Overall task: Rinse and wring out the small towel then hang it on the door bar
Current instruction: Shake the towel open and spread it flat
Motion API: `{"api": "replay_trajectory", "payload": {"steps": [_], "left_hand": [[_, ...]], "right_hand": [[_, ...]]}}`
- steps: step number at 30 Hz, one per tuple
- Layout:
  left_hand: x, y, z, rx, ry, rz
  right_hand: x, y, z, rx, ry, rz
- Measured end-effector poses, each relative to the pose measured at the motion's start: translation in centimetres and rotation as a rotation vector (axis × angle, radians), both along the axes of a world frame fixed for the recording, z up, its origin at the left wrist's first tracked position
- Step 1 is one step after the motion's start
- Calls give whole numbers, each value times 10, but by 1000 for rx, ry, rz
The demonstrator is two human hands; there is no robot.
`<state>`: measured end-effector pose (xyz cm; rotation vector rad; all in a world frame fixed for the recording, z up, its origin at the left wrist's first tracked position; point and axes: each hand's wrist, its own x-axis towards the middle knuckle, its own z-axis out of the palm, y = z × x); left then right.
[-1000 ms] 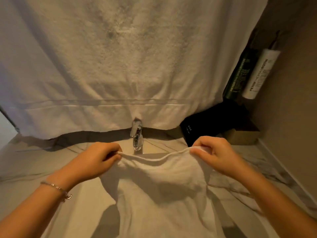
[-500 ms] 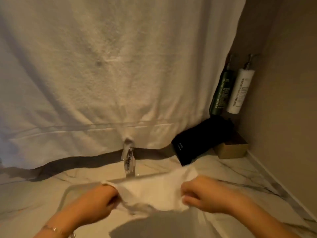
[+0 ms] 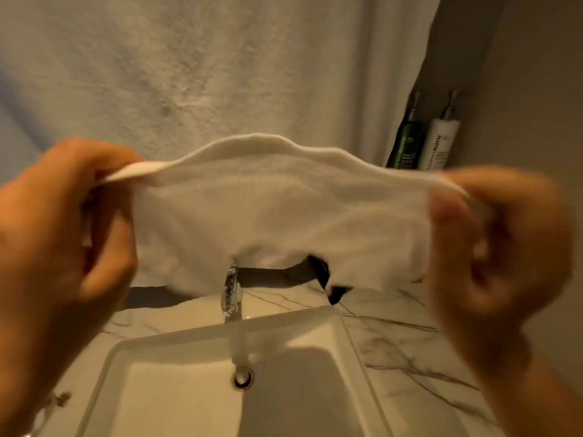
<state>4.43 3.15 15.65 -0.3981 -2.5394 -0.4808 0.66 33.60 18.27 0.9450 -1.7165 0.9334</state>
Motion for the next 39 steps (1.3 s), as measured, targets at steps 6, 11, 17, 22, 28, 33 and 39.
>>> {"api": "replay_trajectory", "payload": {"steps": [6, 11, 17, 22, 28, 33, 39], "left_hand": [[17, 19, -75, -239, -687, -122], [15, 6, -47, 128, -516, -130], [12, 15, -40, 231, -328, -154], [4, 24, -39, 161, -357, -200], [-15, 37, -26, 106, -300, -366], [-35, 60, -25, 9, -260, -550], [-45, 129, -50, 114, -341, -690]], "right_hand": [[-6, 20, -76, 1091, -824, 23], [-9, 40, -66, 535, -844, 102], [0, 60, -57, 290, -863, 180], [11, 75, -49, 287, -837, 144], [54, 100, -44, 185, -864, -28], [116, 123, -38, 56, -859, -208], [215, 162, -37, -173, -808, -485]]}}
